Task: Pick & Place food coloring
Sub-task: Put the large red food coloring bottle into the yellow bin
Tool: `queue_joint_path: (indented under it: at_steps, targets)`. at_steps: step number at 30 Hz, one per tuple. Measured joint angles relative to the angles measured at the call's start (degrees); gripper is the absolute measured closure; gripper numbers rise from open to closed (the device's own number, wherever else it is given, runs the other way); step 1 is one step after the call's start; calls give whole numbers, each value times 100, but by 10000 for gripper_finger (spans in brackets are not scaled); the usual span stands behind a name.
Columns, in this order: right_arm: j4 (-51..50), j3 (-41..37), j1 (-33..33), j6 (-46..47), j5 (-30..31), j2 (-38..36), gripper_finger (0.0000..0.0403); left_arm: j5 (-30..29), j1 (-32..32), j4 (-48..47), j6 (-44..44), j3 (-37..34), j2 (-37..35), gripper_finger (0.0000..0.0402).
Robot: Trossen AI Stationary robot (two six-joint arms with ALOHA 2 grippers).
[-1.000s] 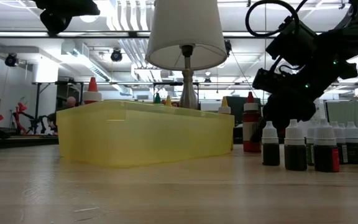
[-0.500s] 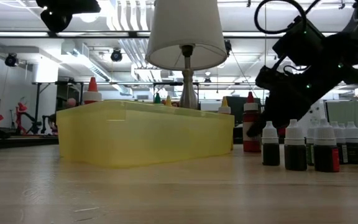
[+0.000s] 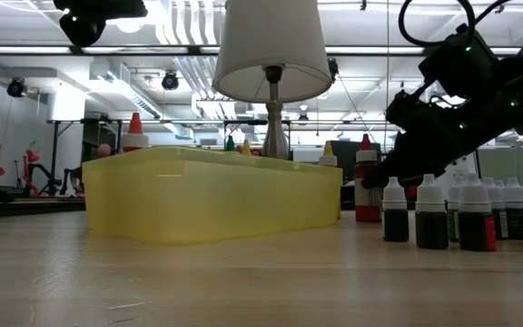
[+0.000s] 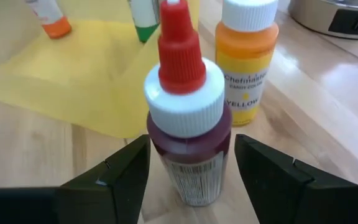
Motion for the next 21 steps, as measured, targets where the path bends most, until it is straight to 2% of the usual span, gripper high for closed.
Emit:
queue_joint_path:
  at_steps: [12, 15, 21]
  targets:
    - [79, -10, 0, -349, 2, 4, 183, -283, 1, -1, 0, 0, -4, 401]
    - [79, -11, 0, -372, 2, 4, 201, -302, 1, 0, 0, 0, -4, 401]
    - [79, -11, 0, -475, -2, 6, 266, -302, 1, 74, 0, 0, -7, 401]
